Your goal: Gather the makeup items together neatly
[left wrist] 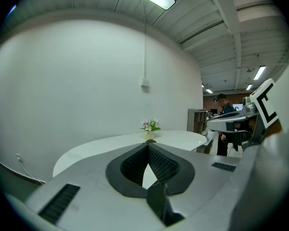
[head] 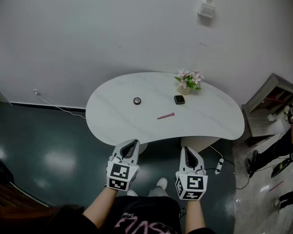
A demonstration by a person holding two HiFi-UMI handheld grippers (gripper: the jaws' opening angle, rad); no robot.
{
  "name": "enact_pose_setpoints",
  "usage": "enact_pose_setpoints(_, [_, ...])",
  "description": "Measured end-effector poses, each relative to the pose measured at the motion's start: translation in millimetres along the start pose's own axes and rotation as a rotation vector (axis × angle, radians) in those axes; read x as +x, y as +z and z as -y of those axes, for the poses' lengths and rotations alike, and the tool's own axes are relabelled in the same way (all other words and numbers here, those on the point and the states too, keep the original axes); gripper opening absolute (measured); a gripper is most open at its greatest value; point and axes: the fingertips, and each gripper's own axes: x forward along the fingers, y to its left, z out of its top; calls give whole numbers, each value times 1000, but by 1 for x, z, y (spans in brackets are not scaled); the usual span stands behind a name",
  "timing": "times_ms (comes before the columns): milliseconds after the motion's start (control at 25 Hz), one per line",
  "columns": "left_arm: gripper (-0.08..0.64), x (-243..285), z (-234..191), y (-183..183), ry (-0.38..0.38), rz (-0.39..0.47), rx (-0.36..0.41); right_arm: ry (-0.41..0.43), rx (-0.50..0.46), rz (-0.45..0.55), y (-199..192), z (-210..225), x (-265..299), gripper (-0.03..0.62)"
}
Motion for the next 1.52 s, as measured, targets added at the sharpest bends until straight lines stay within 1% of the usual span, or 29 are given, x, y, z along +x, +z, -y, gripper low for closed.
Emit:
enact_pose_setpoints(240, [12,7,4,-2,-23,-10,3,-8,-10,-14,-2,5,3,63])
enact_pose_setpoints(480, [11,21,2,-1,-19,-20,11,-1,-9,-23,-4,13,17,63])
enact_pose_setpoints(840, [12,52,-4,-8,-10,-69,10,28,12,-58,-14,28,51,63])
enact_pose_setpoints(1520, [11,156,-5,-23,6,-185,-6,87,48,-140,-40,91,148,63])
